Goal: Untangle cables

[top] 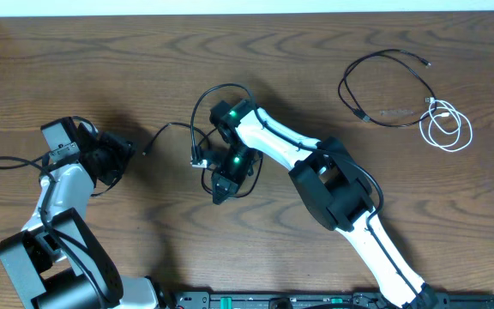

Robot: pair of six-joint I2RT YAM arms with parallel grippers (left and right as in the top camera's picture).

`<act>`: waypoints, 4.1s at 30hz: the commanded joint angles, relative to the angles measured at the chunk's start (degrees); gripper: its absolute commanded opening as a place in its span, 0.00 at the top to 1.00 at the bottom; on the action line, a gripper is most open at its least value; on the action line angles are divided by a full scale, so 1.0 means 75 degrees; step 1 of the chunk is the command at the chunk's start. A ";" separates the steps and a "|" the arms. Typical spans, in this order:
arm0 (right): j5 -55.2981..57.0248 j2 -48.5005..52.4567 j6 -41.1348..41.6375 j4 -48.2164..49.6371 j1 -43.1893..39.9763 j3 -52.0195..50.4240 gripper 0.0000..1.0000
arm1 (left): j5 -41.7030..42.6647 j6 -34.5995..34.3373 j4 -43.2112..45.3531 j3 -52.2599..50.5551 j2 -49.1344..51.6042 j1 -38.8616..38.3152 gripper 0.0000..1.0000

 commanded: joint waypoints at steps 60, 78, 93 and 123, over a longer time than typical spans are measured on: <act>0.7149 -0.4925 0.3072 0.1448 -0.4945 0.2203 0.99 | -0.0050 -0.0067 0.0096 -0.0047 -0.0003 -0.0012 0.66; 0.6569 -0.3963 0.3089 -0.0175 -0.5225 0.2177 0.20 | -0.0047 -0.0067 0.0064 -0.0047 -0.0003 -0.0012 0.66; 0.4473 -0.3386 0.3089 -0.0845 -0.5039 0.0892 0.01 | -0.0047 0.0420 0.0221 -0.0047 -0.0003 -0.1110 0.93; 0.5266 -0.3491 0.4334 0.1466 -0.4039 -0.1865 0.01 | -0.3083 0.3290 0.0641 -0.0047 0.0000 -0.4482 0.90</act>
